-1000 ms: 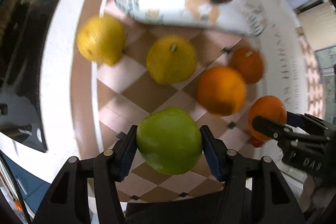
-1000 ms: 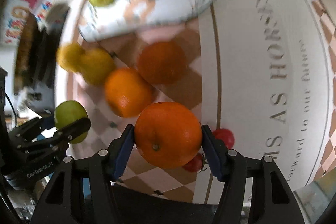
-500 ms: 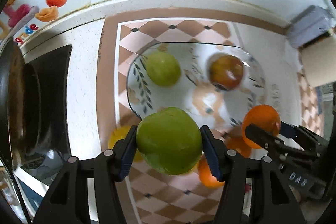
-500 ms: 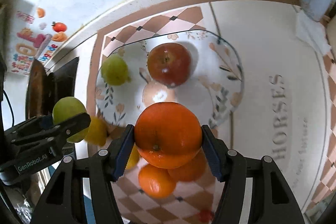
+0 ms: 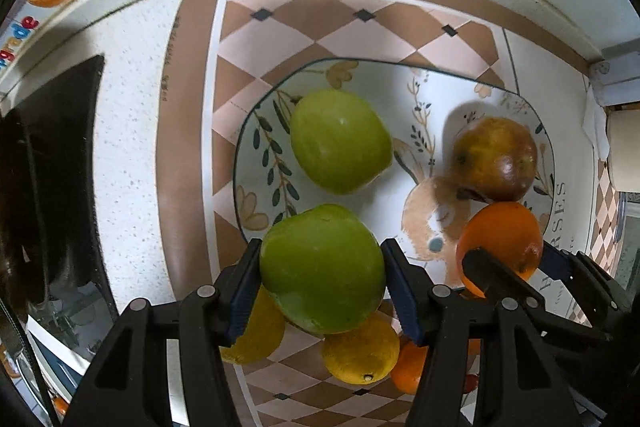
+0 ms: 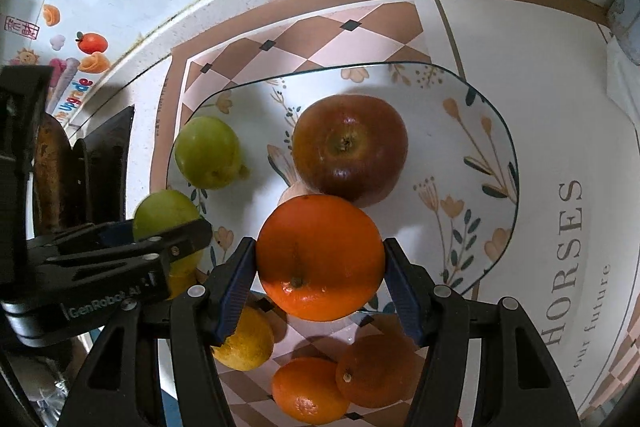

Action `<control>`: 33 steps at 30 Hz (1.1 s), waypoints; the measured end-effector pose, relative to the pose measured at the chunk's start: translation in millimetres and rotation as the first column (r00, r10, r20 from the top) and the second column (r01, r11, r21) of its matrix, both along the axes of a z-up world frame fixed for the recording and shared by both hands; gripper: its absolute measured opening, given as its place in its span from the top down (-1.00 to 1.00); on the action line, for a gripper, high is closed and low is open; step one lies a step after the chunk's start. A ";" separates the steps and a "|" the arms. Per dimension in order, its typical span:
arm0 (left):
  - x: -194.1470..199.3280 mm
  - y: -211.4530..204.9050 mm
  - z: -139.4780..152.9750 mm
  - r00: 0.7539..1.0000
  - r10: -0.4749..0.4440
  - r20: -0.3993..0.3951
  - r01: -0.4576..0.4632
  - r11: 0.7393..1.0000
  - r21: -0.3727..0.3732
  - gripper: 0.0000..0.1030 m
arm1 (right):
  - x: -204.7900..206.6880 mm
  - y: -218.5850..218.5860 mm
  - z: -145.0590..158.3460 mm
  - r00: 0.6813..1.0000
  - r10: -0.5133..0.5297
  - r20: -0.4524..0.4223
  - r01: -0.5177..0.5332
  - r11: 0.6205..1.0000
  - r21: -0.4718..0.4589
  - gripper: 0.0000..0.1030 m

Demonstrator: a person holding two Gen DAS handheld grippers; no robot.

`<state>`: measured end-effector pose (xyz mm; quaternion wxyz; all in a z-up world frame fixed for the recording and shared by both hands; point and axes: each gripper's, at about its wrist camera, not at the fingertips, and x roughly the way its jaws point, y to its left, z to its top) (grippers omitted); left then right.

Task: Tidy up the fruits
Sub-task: 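Lower the orange and green apple onto the plate and open both tools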

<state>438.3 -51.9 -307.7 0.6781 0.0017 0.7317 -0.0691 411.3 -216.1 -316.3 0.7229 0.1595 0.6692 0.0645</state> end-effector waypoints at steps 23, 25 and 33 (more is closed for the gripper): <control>-20.3 47.1 43.3 0.990 0.046 0.133 -0.052 0.997 0.048 -0.64 | -19.8 -20.7 39.5 1.000 -0.001 0.026 0.006 0.979 -0.204 -0.86; -29.6 47.1 53.0 0.987 0.049 0.156 -0.058 0.997 0.057 -0.64 | -25.7 -21.3 44.6 0.999 0.003 0.034 0.005 0.977 -0.214 -0.86; -62.3 43.9 84.6 0.965 0.044 0.258 -0.067 0.994 0.083 -0.64 | -54.0 -14.7 71.1 0.996 0.010 0.087 0.012 0.968 -0.250 -0.86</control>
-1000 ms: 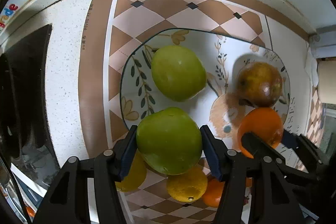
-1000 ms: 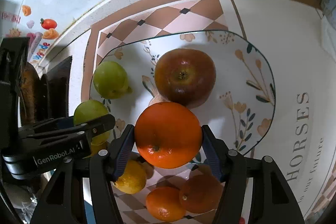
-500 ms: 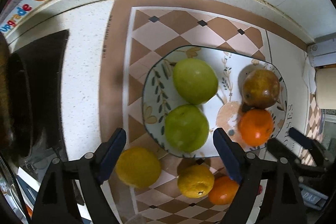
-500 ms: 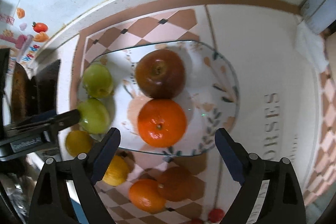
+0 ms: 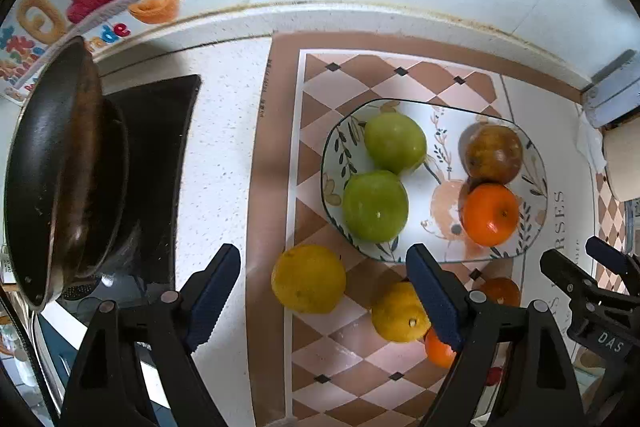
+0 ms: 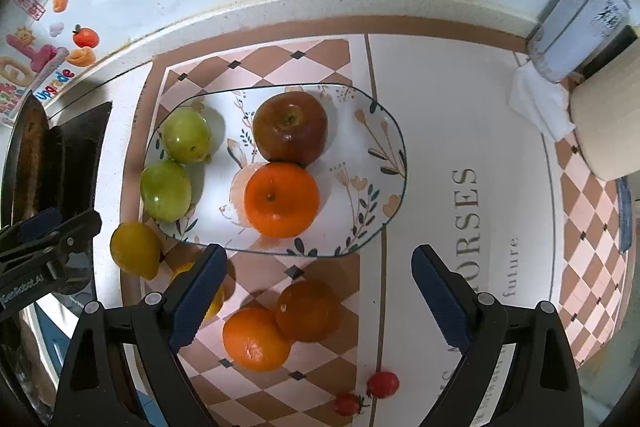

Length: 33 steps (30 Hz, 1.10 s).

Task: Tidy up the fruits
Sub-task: 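Lower the orange and green apple onto the plate and open both tools, then raise both tools away from the plate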

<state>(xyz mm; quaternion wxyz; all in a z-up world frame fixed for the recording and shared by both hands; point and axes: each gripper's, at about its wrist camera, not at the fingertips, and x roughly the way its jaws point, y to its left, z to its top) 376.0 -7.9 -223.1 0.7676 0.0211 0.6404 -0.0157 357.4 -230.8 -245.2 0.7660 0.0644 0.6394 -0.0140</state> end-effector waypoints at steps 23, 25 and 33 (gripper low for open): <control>-94.9 -3.8 97.0 0.965 -0.032 0.261 0.042 0.999 -0.034 -0.64 | -100.8 14.3 114.8 0.971 0.009 0.239 0.001 0.999 -0.041 -0.86; -101.3 -2.9 103.8 0.962 -0.026 0.273 0.040 0.998 -0.045 -0.64 | -107.3 15.6 124.1 0.966 0.008 0.260 0.002 0.999 -0.041 -0.86; -115.3 0.2 119.2 0.957 0.010 0.290 0.019 0.995 -0.095 -0.64 | -124.3 18.3 144.9 0.952 -0.009 0.306 0.011 1.000 -0.003 -0.86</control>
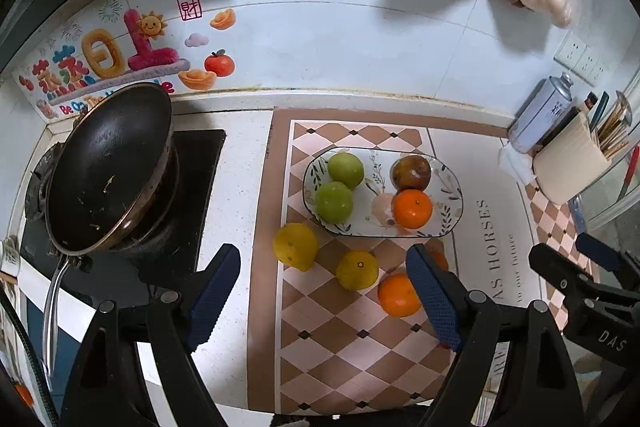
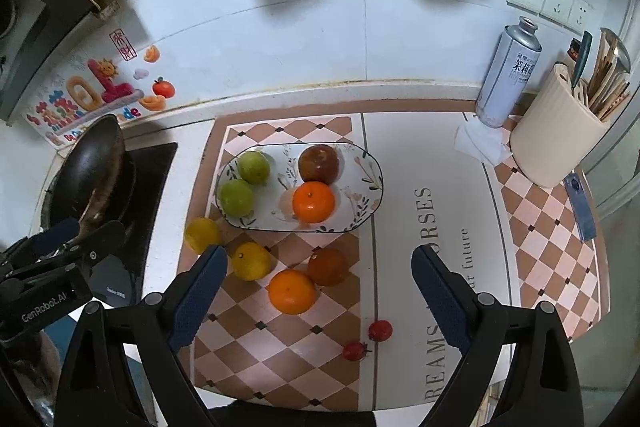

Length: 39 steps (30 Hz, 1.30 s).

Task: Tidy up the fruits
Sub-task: 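Raise both tools away from the plate, then grasp a large orange with the right tool while the left tool grasps a yellow lemon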

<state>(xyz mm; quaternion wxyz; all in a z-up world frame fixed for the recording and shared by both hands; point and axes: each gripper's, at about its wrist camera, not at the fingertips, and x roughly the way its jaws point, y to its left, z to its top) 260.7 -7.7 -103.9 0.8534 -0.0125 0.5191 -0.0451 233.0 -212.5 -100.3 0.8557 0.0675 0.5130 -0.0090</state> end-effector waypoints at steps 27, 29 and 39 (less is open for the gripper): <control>84.6 48.7 -183.0 0.845 0.203 -0.494 -0.294 0.949 -0.113 -0.93 | 46.1 27.0 -246.1 0.901 0.044 -0.432 0.063 0.971 0.231 -0.56; 94.9 48.2 -197.5 0.831 0.212 -0.514 -0.301 0.949 -0.095 -0.93 | 47.2 32.7 -251.4 0.899 0.057 -0.434 0.045 0.974 0.223 -0.55; 108.0 31.1 -229.5 0.829 0.158 -0.537 -0.239 0.967 -0.085 -0.27 | 53.0 43.4 -262.1 0.893 0.091 -0.441 0.025 0.968 0.251 -0.32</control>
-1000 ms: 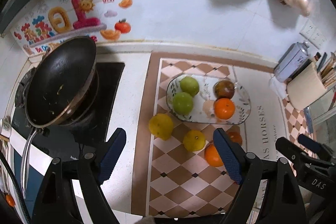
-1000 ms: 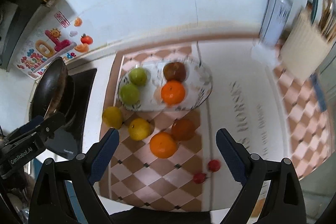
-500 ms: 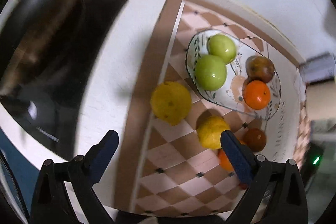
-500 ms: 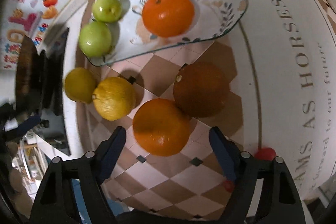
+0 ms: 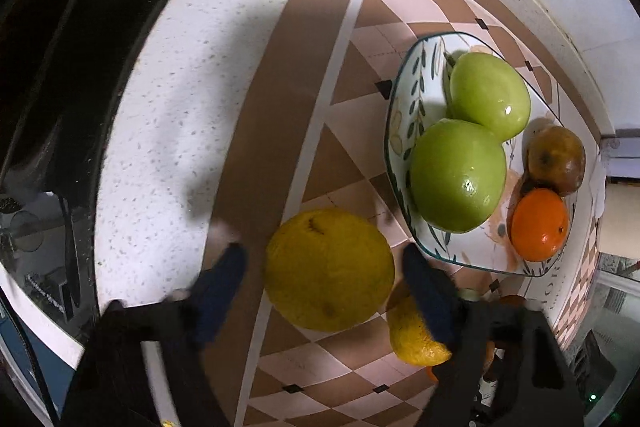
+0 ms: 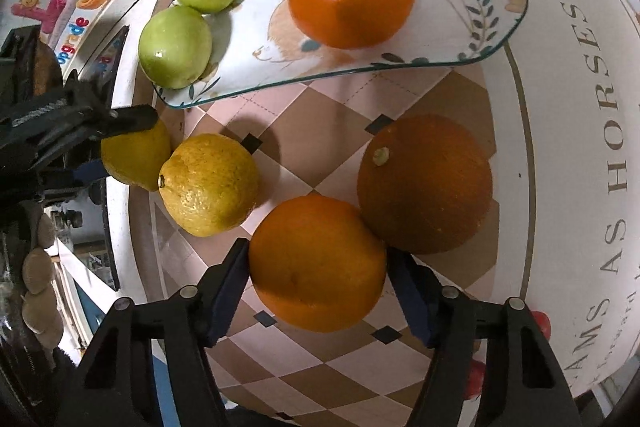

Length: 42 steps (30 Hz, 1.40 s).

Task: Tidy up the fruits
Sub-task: 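Grasp a large orange with the right tool while the left tool grasps a yellow lemon, then lower the orange and lemon onto the plate and open both tools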

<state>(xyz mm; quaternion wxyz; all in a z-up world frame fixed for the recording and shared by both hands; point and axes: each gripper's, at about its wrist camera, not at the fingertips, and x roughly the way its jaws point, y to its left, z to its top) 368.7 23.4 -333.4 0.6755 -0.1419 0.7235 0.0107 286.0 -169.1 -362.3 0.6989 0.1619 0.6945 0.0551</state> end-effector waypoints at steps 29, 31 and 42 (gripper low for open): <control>-137.9 -58.3 16.5 0.972 -0.232 0.037 0.229 0.971 0.062 -0.20 | -38.7 -3.9 2.6 0.996 0.070 -0.049 -0.072 0.997 -0.039 -0.30; -135.2 -57.5 22.1 0.972 -0.232 0.044 0.229 0.972 0.054 -0.20 | -40.2 -6.5 6.9 0.997 0.060 -0.042 -0.061 0.998 -0.031 -0.30; -54.3 -90.0 130.7 0.930 -0.275 0.246 0.289 0.957 -0.024 -0.20 | -4.5 -94.4 87.4 0.986 -0.131 0.104 0.120 0.987 0.104 -0.30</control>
